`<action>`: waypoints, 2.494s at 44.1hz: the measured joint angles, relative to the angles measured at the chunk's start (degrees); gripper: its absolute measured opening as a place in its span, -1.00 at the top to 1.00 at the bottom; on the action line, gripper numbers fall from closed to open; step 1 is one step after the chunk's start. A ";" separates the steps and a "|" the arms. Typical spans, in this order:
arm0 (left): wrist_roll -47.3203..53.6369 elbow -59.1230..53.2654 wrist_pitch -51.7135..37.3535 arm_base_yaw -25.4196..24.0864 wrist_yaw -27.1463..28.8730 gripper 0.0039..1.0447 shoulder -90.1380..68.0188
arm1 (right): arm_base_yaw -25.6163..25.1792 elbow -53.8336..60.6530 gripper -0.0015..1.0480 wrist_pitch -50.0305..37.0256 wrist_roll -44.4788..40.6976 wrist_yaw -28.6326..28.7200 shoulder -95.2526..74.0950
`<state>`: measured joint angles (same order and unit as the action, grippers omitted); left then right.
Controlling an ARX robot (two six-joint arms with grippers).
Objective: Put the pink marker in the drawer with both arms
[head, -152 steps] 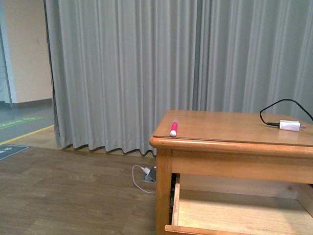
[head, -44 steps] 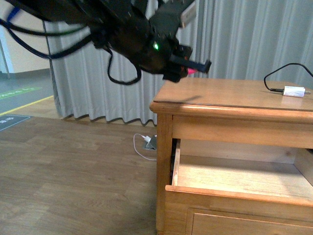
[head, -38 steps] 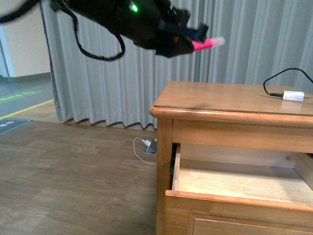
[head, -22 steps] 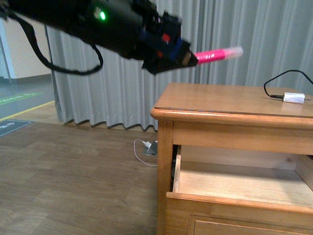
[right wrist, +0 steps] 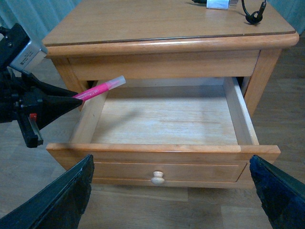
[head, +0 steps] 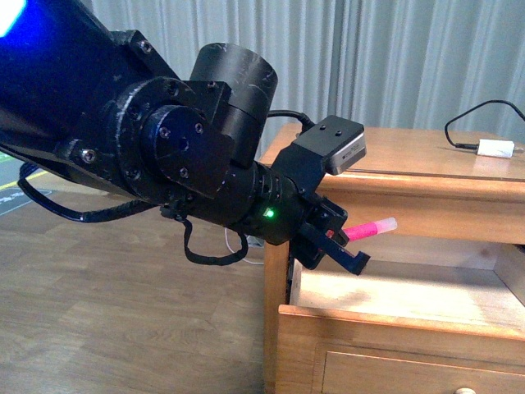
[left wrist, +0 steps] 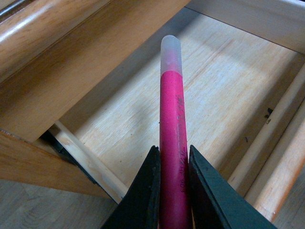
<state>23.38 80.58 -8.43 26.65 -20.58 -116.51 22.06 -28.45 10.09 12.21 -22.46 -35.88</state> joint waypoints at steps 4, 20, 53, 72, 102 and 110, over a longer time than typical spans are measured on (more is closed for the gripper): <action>-1.03 0.98 0.04 0.55 0.24 0.53 -0.87 | 0.00 0.00 -0.84 0.00 0.00 0.00 0.00; -6.27 -3.91 -2.89 0.11 8.09 -0.61 7.93 | 0.00 0.00 -0.84 0.00 0.00 0.00 0.00; -22.29 -40.81 6.95 -20.13 11.47 -0.89 74.49 | 0.00 0.00 -0.84 0.00 0.00 0.00 0.00; -24.50 -49.07 5.62 -21.44 22.91 -0.59 82.93 | 0.02 0.00 -0.84 0.00 -0.02 0.00 0.00; -23.67 -73.92 -1.27 -26.51 20.59 0.93 99.89 | 0.04 0.00 -0.84 0.00 0.00 0.00 0.00; -23.67 -76.02 -0.79 -26.51 20.59 0.93 102.84 | 0.04 0.00 -0.84 0.00 -0.02 0.00 0.00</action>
<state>-0.30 4.56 -9.21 0.14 0.01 -13.67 22.11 -28.45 10.09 12.19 -22.46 -35.88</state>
